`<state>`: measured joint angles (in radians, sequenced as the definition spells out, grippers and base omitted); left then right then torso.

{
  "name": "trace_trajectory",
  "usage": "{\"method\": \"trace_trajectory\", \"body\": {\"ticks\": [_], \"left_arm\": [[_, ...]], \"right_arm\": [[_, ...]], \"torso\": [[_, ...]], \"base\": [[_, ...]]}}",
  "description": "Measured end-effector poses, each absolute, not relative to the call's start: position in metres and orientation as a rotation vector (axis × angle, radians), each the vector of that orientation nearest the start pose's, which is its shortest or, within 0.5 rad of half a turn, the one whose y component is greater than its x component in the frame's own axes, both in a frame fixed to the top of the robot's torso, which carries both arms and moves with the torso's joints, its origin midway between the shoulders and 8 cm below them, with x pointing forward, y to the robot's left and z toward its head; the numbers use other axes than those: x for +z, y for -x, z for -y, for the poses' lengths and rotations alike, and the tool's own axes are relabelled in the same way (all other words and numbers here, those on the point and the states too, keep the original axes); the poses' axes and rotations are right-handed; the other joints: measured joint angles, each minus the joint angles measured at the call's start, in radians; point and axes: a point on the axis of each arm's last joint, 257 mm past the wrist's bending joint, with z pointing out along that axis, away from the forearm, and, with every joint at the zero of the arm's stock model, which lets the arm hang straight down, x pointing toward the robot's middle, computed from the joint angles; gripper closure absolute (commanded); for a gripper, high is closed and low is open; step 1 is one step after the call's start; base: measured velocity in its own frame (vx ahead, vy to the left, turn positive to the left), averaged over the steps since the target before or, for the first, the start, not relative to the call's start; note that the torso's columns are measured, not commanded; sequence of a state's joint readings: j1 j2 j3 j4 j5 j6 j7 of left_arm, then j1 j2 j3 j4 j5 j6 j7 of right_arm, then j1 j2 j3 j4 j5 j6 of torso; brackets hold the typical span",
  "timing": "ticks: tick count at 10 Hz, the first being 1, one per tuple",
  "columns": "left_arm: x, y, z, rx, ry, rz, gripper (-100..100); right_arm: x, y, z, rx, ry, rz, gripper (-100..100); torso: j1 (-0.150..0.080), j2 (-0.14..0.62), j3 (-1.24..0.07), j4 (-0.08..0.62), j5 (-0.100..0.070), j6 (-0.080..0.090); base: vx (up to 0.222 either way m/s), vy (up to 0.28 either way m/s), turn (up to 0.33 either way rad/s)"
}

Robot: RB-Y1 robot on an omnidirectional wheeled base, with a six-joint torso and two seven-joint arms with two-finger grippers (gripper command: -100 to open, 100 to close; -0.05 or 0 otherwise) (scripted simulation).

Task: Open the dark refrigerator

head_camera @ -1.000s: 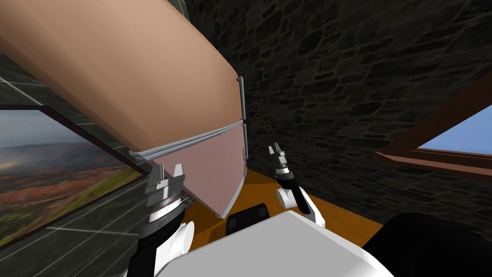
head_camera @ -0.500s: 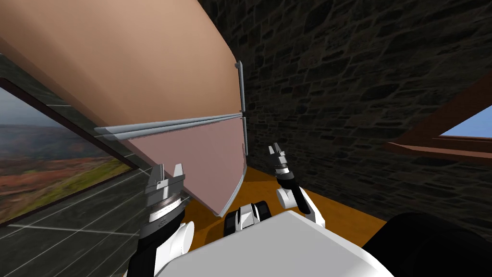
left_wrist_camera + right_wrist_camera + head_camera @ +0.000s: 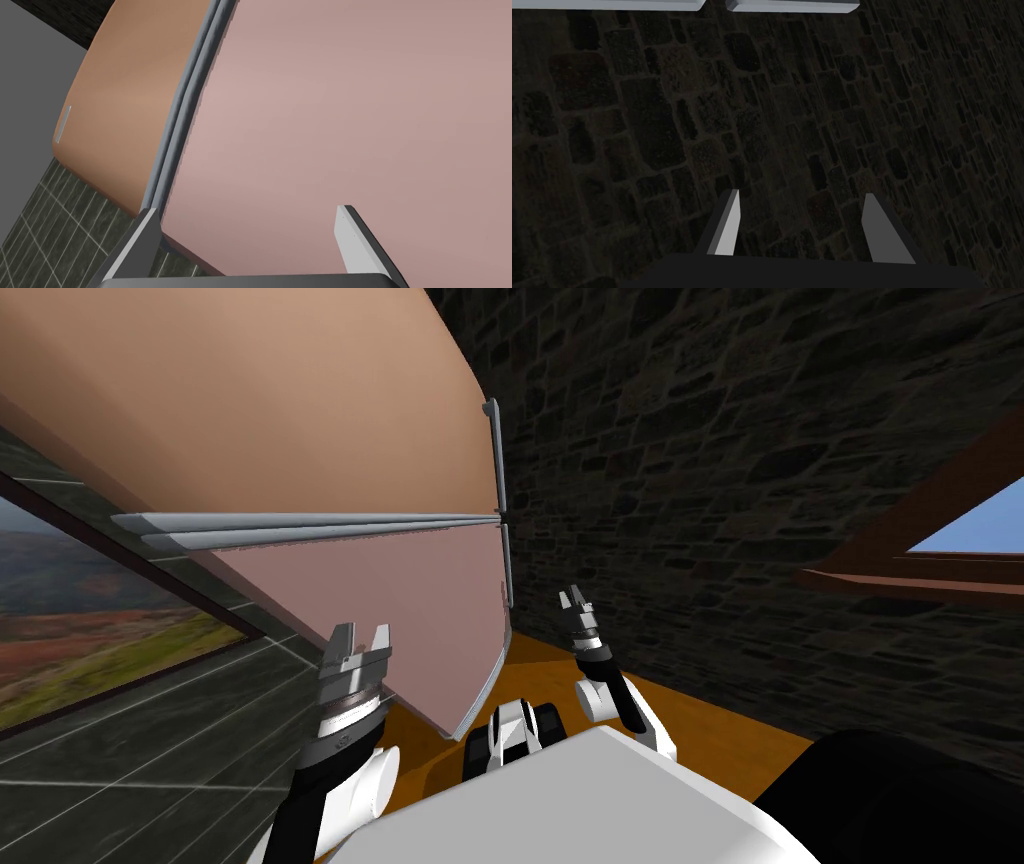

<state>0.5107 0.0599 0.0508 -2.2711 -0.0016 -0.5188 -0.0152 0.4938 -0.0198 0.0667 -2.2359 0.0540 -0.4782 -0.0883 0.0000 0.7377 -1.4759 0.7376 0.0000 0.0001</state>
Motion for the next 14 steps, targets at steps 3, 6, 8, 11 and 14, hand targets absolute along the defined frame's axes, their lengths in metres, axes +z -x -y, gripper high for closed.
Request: {"method": "trace_trajectory", "body": {"ticks": [3,6,8,11,14], "left_arm": [[0.020,-0.363,-0.286,-1.250,0.573,-0.734,-100],[0.022,-0.395,-0.285,-1.253,0.563,-0.801,-100],[0.021,-0.412,-0.288,-1.249,0.565,-0.835,-100],[0.026,-0.432,-0.291,-1.247,0.561,-0.866,-100],[0.031,-0.450,-0.292,-1.242,0.560,-0.890,-100]], "right_arm": [[0.001,-0.360,0.250,1.406,-0.703,-0.683,0],[0.001,-0.360,0.250,1.406,-0.703,-0.683,0],[0.001,-0.360,0.250,1.405,-0.703,-0.683,0],[0.001,-0.360,0.250,1.406,-0.703,-0.683,0],[0.001,-0.360,0.250,1.405,-0.703,-0.684,0]], "torso": [[0.000,0.000,0.000,0.000,0.000,0.000],[0.000,0.001,0.000,0.000,0.000,0.000],[0.000,-0.004,-0.003,-0.001,0.000,0.001],[0.001,-0.008,-0.006,-0.001,-0.001,0.003],[0.002,-0.009,-0.007,-0.002,0.000,0.002]], "base": [[-0.003,0.005,-0.168],[-0.011,0.005,-0.215],[-0.015,0.002,-0.111],[-0.010,0.000,-0.107],[-0.008,-0.001,-0.135]]}}
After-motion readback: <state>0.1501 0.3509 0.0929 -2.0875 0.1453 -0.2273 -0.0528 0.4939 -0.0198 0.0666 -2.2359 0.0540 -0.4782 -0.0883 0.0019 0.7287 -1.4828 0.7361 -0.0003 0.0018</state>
